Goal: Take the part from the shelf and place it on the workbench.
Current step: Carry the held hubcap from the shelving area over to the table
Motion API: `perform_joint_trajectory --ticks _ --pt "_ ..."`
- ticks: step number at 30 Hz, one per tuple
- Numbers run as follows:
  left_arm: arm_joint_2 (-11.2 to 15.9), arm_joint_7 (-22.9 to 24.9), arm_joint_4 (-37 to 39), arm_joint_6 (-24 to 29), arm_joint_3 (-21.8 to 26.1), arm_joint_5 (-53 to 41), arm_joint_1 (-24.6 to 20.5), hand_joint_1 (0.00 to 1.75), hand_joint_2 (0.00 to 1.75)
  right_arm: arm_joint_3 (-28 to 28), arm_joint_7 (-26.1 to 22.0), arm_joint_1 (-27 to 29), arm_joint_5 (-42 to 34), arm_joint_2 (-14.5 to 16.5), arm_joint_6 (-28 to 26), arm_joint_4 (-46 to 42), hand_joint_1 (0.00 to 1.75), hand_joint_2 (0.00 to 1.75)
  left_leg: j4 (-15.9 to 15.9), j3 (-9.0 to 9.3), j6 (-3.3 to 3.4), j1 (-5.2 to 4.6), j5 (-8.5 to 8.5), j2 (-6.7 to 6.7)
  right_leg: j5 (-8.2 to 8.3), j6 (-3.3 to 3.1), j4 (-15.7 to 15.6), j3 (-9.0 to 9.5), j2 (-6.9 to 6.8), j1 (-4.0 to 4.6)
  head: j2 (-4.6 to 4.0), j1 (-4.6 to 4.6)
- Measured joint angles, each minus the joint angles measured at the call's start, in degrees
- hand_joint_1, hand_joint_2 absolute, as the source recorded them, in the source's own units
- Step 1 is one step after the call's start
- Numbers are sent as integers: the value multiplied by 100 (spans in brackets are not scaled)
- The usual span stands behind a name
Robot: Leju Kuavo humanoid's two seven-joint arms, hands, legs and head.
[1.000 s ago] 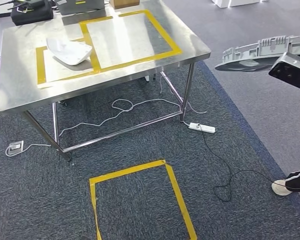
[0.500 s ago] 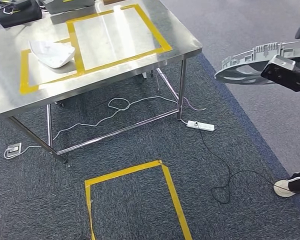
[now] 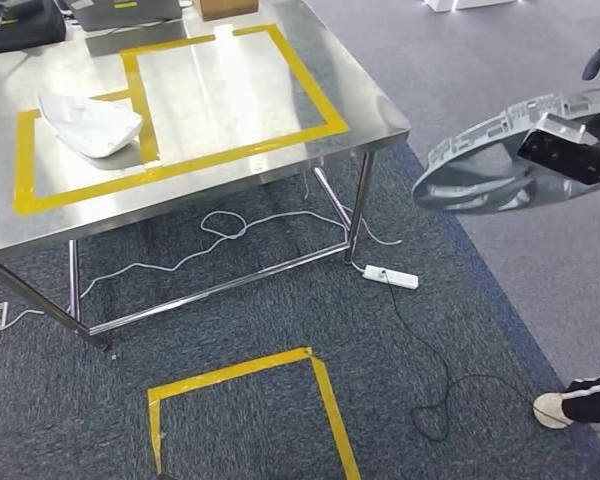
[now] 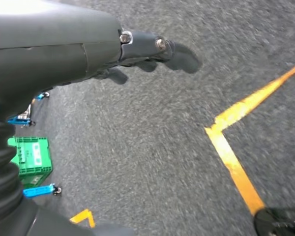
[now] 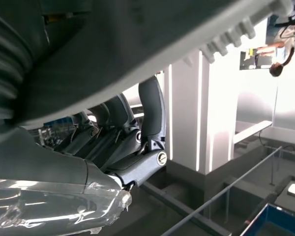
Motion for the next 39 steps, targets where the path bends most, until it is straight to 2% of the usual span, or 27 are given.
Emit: perform_joint_trajectory --ticks 1,2,3,4,5,6,7,8,9,10,12,13,15,17,18,19,21,22,23,24,26,28,31,34,39 --pt "-5 0 0 2 0 8 6 0 175 24 -1 23 -2 3 1 11 175 175 -1 80 17 6 -67 -3 -214 18 300 -242 -8 -3 0 3" --pt "-9 0 0 2 0 18 14 0 175 53 -1 44 -2 8 2 25 175 175 -1 166 23 11 -141 -10 -473 26 451 -440 -10 -4 0 3" --pt "-11 0 0 2 0 26 23 0 175 76 -1 59 0 14 3 37 175 175 -2 259 25 13 -214 -23 -675 18 437 -578 -9 -4 0 5" --pt "-11 0 0 2 0 36 32 0 175 94 -1 63 4 19 3 47 175 175 -2 353 25 13 -288 -38 -712 -2 277 -665 -9 -2 0 4" --pt "-9 0 0 2 0 44 38 0 175 106 0 62 9 22 3 56 175 175 -2 442 25 10 -359 -53 -505 -27 3 -709 -10 2 0 5" --pt "-8 0 0 2 0 49 48 0 175 115 1 59 15 24 3 66 175 175 -1 515 21 5 -427 -66 -39 -59 -347 -730 -12 5 0 5" --pt "-8 0 0 3 0 56 54 0 175 130 2 49 19 26 3 77 175 175 18 570 12 -5 -495 -77 503 -92 -724 -729 -11 10 1 5" --pt "-9 0 0 7 0 64 59 0 175 145 3 43 22 30 4 89 175 175 25 604 -4 -14 -559 -88 956 -120 -1005 -711 -10 14 1 -3" --pt "-10 0 0 11 0 73 60 0 175 156 4 30 23 32 6 98 175 175 48 626 -23 -23 -608 -97 1247 -145 -1185 -692 -7 19 1 -11" --pt "-10 0 0 24 0 85 56 0 175 163 5 7 24 34 6 104 175 175 59 650 -43 -32 -651 -102 1325 -172 -1265 -661 -5 20 1 -20" --pt "6 0 3 64 1 119 35 0 175 160 7 -43 25 36 0 107 175 175 115 664 -97 -51 -733 -88 1303 -214 -1272 -585 -11 -26 1 -35" --pt "11 0 4 94 5 148 19 0 175 160 8 -64 26 36 -5 108 175 175 254 605 -149 -45 -824 -61 1284 -232 -1281 -544 -17 -59 1 -48" --pt "4 -1 6 138 26 222 -8 0 175 173 8 -62 26 39 -10 119 175 175 892 286 -288 29 -1150 17 1234 -240 -1293 -470 -22 -115 0 -67" --pt "5 -3 7 154 49 294 -18 0 175 203 8 -19 26 50 -10 146 175 175 1565 -94 -410 151 -1455 65 1167 -208 -1291 -409 -22 -161 0 -71" --pt "4 -3 7 155 58 321 -15 0 175 216 8 2 26 58 -9 164 175 175 1687 -195 -463 203 -1454 75 1130 -179 -1288 -374 -22 -187 0 -72" --pt "4 -6 7 156 65 340 -12 0 175 224 8 15 27 66 -9 180 175 175 1587 -203 -514 251 -1295 79 1093 -144 -1284 -333 -23 -218 0 -72" --pt "11 -14 7 160 75 358 -6 0 175 227 8 -7 33 83 -8 201 175 175 884 -18 -617 336 -686 92 1023 -65 -1279 -247 -30 -276 0 -75" --pt "15 -17 7 163 78 367 -6 0 175 228 8 -40 37 90 -8 206 175 175 501 94 -651 352 -470 99 998 -28 -1275 -217 -33 -296 0 -81" --pt "19 -19 7 170 79 376 -8 0 175 230 9 -77 40 96 -8 211 175 175 231 176 -646 358 -343 105 979 9 -1273 -207 -34 -301 0 -87" --pt "20 -20 7 178 80 385 -10 0 175 233 9 -108 42 101 -8 217 175 175 88 212 -624 360 -311 107 960 39 -1269 -206 -34 -298 0 -91" --pt "16 -20 7 192 81 400 -11 0 175 240 9 -141 43 108 -8 233 175 175 47 217 -565 363 -321 94 947 36 -1260 -209 -32 -287 0 -85" --pt "17 -20 7 201 84 405 -7 0 175 247 9 -149 43 115 -8 245 175 175 42 201 -557 373 -304 60 975 2 -1268 -193 -38 -285 0 -71" --pt "21 -20 7 209 85 410 2 0 175 260 10 -161 43 136 -8 261 175 175 52 183 -516 352 -310 -3 1019 23 -1355 -159 -85 -287 0 -62" --pt "22 -23 7 228 85 426 23 0 175 298 9 -167 43 181 -7 288 175 175 78 176 -432 318 -344 -24 990 132 -1481 -89 -123 -308 0 -64" --pt "37 -99 7 271 85 457 35 0 175 333 10 -179 32 195 -15 323 175 175 102 187 -294 272 -445 -18 1000 324 -1498 -34 -112 -351 0 -67"
